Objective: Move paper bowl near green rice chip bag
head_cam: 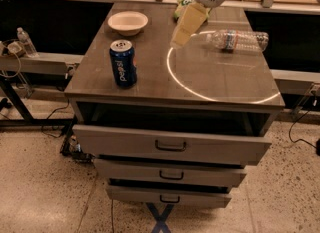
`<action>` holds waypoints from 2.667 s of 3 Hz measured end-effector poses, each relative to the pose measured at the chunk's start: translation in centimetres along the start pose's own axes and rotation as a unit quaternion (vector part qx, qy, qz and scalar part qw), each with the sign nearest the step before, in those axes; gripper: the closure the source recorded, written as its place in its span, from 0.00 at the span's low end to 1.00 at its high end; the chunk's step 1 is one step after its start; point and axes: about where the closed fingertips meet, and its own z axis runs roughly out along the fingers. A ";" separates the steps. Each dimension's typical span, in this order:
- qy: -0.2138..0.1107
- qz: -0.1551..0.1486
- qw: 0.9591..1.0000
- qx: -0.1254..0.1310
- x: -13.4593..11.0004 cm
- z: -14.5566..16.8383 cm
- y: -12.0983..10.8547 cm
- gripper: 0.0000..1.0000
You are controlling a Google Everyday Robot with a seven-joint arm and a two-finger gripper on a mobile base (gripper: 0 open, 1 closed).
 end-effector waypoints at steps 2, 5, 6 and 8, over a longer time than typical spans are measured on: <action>-0.080 0.051 0.995 0.025 -3.7 8.1 -5.2 0.00; -0.162 0.145 0.976 -0.023 -10.6 21.6 -9.4 0.00; -0.153 0.164 0.973 -0.042 -11.6 24.9 -8.5 0.00; -0.120 0.187 0.974 -0.050 -11.0 28.8 -8.0 0.13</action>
Offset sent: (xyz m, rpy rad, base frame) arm 0.1603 0.0769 -0.0259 0.3193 -0.1180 -0.0411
